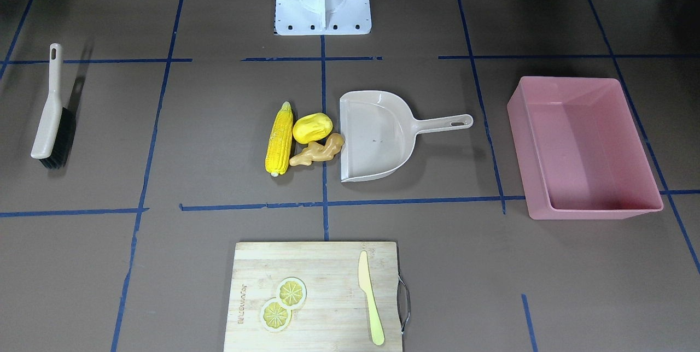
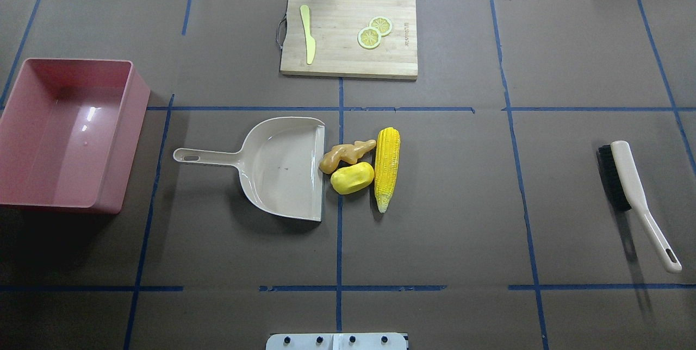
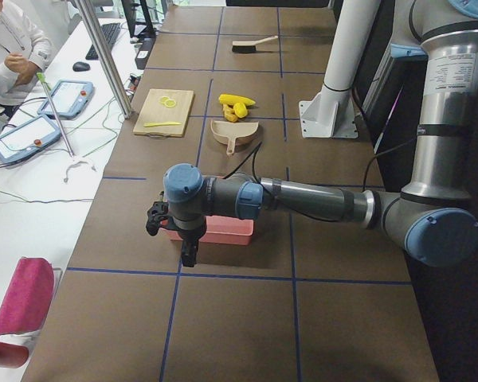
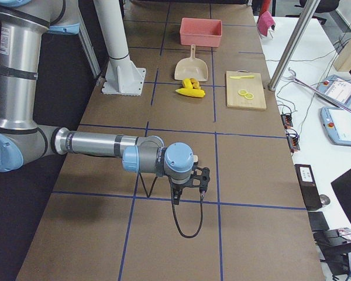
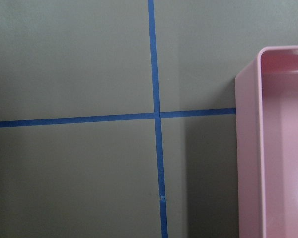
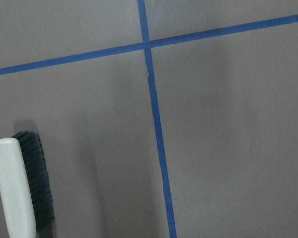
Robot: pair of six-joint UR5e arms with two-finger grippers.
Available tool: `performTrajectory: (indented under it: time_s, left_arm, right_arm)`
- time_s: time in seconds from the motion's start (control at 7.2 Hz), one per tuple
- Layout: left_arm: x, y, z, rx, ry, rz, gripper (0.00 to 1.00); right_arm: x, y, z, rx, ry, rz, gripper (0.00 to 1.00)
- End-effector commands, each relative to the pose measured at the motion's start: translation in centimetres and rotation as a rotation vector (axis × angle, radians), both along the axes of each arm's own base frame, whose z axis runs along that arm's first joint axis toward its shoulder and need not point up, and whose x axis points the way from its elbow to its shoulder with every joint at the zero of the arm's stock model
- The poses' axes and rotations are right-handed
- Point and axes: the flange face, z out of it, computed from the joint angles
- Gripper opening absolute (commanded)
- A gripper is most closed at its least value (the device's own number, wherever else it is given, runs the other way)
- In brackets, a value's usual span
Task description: Sweep and dump trash into bin
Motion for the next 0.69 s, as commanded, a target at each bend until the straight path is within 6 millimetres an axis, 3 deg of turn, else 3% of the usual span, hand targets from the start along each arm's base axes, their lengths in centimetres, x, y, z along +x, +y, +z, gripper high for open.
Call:
performTrajectory:
  time_s: [0.0,0.56]
  left_arm:
    - [0.8,2.3,-0.3,0.049,-0.002,0.066,1.00]
    - [1.0,2.7,-0.3,0.024,0.003,0.069,1.00]
  right_arm:
    - [0.0,0.0,-0.3,0.012,0.000,-0.003,1.00]
    - [-0.2,1.4,0.2,0.114,-0.001,-0.006,1.00]
